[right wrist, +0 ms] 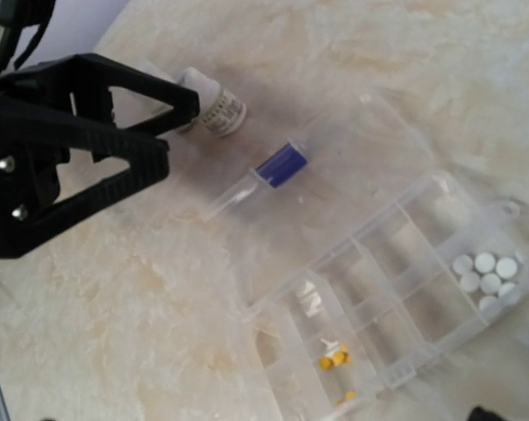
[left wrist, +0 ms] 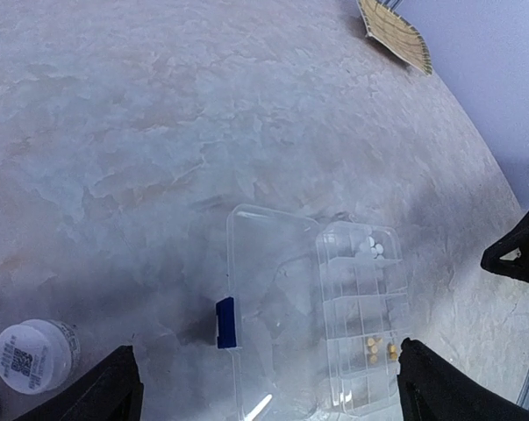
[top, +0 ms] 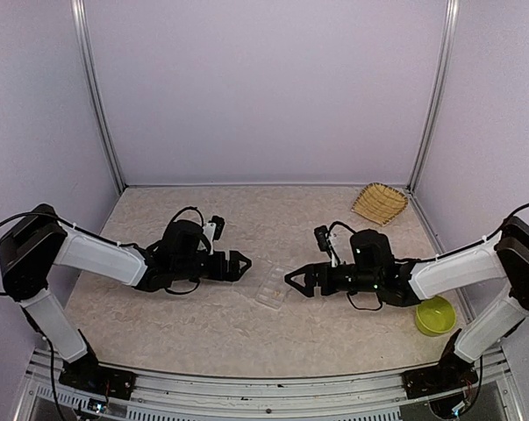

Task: Sort the pills into containers
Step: Close the pill container at the center of the board.

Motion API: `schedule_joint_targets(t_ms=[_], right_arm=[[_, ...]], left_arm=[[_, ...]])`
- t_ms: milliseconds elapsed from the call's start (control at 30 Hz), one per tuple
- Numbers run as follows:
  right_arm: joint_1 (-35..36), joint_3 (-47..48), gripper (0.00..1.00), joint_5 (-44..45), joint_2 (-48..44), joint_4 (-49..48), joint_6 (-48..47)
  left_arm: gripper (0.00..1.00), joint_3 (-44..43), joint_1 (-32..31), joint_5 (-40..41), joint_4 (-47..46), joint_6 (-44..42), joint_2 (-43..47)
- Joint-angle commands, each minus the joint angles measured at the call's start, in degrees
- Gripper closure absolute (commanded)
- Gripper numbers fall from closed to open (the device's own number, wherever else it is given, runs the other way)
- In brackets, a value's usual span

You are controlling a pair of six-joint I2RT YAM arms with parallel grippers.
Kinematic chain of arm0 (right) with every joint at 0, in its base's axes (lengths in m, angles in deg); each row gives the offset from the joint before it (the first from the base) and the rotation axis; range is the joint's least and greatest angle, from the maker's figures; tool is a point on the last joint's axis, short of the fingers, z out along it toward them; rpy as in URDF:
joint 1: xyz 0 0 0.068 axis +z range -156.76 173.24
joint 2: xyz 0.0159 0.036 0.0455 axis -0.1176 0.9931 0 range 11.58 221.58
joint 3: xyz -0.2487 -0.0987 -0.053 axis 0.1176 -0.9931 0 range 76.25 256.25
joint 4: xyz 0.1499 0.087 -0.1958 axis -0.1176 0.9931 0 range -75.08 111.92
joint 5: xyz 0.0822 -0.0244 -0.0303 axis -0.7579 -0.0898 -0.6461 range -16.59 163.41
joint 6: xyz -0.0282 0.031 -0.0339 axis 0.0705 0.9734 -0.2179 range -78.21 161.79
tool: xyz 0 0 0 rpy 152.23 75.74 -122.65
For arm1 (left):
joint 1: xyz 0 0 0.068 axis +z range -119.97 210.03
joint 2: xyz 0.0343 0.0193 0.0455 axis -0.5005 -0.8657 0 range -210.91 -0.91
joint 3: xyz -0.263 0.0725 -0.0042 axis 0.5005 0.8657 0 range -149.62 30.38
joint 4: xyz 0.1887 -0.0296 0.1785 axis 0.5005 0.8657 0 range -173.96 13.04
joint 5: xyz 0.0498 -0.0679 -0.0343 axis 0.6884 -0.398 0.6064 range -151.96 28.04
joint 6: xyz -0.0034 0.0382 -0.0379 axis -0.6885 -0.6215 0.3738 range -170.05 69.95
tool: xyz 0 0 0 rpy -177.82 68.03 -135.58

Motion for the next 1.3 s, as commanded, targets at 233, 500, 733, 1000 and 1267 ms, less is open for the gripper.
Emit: schedule_joint_targets(t_ms=[233,500,733,1000,1267], right_arm=[[-0.45,2.46,0.0,0.06,3.37,1.57,1.54],[-0.54,2.46,0.0,-0.73,4.92,0.59,2.24],[-0.51,3.07,0.0,-2.44,7.58,-0.85,2.79],[-0.54,4.52,0.0,-3.39,9.71,-1.33,2.91],[-0.53,6.03,0.0,-4.47,12.23,-1.83,3.07]], left_arm=[[0.01,0.07,-0.29,-3.66,-1.38,3.97,-3.49],[0.01,0.12,-0.24,-6.08,-1.94,5.34,-4.85],[0.01,0.38,0.04,-8.08,-3.78,6.11,-6.6],[0.01,0.59,0.15,-13.56,-7.95,7.27,-8.38],[0.01,1.48,0.06,-16.31,-11.11,7.63,-8.03]])
